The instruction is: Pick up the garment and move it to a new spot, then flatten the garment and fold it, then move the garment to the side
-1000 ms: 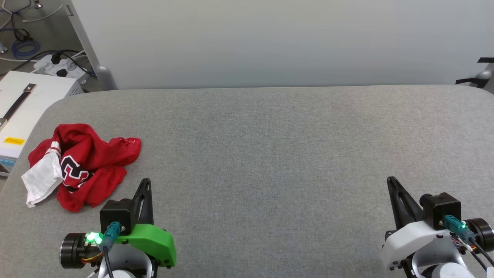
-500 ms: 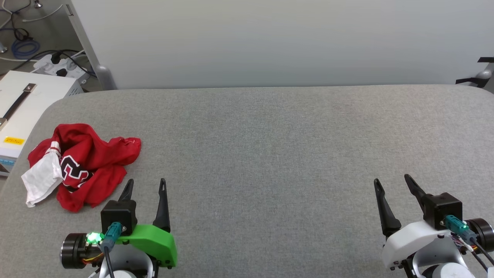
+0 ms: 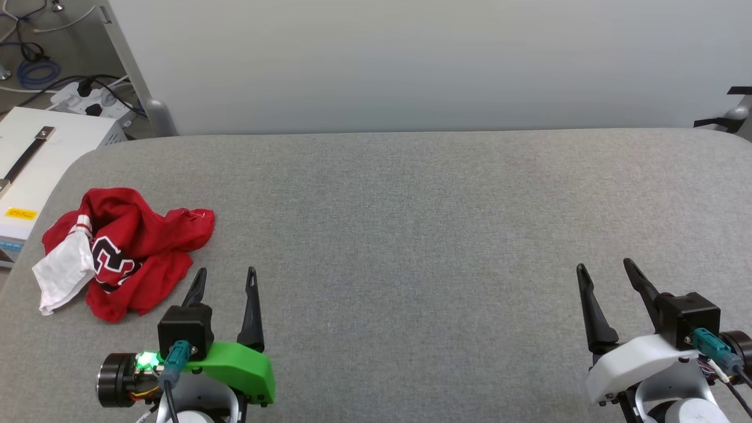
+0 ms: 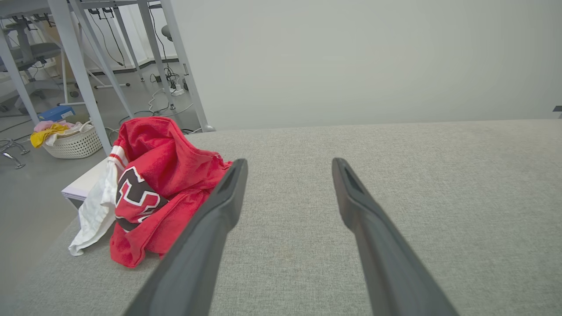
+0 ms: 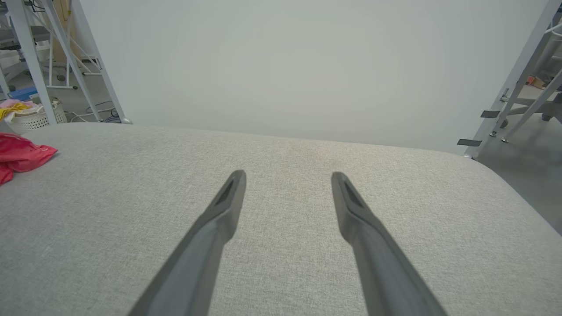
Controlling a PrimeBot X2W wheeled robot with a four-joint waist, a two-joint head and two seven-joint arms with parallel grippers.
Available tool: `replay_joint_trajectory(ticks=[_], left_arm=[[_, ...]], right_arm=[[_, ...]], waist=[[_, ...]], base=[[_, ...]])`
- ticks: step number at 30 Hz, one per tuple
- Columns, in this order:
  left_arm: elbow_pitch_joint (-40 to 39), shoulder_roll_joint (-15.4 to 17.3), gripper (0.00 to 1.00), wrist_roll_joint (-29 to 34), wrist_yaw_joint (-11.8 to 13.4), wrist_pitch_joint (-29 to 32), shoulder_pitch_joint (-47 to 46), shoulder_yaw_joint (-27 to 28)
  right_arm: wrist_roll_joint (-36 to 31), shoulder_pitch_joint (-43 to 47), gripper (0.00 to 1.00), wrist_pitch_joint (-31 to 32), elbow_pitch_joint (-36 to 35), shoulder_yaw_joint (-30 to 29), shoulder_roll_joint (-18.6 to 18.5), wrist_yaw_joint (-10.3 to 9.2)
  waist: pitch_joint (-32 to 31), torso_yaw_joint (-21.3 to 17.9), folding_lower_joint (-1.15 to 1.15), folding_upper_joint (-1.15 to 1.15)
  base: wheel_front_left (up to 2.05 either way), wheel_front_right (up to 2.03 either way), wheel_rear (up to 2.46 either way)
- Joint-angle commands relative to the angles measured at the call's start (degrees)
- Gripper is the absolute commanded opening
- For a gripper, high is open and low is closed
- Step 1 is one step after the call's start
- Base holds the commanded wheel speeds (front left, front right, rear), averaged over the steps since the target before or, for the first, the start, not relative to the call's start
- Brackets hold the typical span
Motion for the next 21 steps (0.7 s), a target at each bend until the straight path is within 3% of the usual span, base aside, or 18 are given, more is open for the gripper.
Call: replay_joint_trajectory(ticks=[1,21], left_arm=[[-0.3,0.0,1.0,-0.3,0.5,-0.6,-0.2,-0.3],[-0.9,-0.1,1.0,-1.0,1.9,-3.0,0.1,-1.9]], right_arm=[[0.9,0.2,1.0,-0.7,-0.6,-0.2,0.0,-0.01],[4.0,1.3,1.0,-3.0,-2.2,-0.4,0.0,-0.01]], waist=[[0.0,0.0,0.0,0.0],[-0.2,0.1,0.0,0.0]], base=[[0.0,0.0,0.0],[0.0,0.0,0.0]])
